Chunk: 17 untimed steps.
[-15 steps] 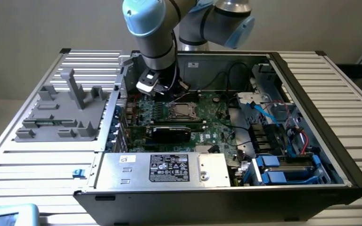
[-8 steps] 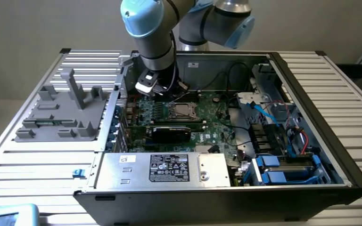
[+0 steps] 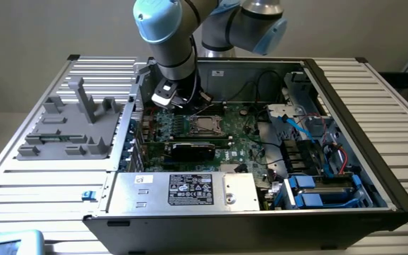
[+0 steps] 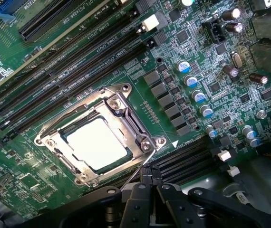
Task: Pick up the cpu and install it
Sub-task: 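Install the first cpu locking lever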
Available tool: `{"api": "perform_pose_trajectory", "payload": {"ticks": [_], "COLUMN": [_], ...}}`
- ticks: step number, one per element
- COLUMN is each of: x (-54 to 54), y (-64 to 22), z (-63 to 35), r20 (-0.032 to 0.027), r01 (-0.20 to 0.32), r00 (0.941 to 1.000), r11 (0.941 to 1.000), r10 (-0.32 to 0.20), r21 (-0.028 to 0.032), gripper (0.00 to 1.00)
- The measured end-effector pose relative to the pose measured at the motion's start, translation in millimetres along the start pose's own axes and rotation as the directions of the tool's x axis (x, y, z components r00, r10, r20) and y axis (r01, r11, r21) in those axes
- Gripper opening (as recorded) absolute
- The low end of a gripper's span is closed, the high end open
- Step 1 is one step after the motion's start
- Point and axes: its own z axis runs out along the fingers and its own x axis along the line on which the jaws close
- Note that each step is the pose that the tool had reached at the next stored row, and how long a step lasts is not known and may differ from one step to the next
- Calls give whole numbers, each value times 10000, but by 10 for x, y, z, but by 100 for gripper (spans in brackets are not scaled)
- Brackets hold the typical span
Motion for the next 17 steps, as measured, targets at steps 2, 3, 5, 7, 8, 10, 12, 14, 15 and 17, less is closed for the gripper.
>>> {"api": "perform_pose_trajectory", "payload": {"ticks": [2,3,5,7,8,10,12,14,15,17], "x": [0,0,0,1,4,13,26,39,44,55], "y": [0,1,4,4,4,0,-5,-11,-13,-19], "z": [0,1,7,13,17,25,35,44,47,52], "r20": [0,-3,-13,-21,-24,-28,-30,-33,-32,-32], "r01": [0,0,5,6,7,9,10,11,11,11], "r00": [10000,10000,10000,10000,10000,10000,10000,10000,10000,10000], "r11": [10000,10000,10000,10000,10000,10000,10000,10000,10000,10000], "r10": [0,0,-5,-6,-7,-9,-10,-11,-11,-11], "r21": [0,2,10,14,14,17,19,23,24,22], "gripper": [11,11,11,11,11,11,11,11,11,11]}}
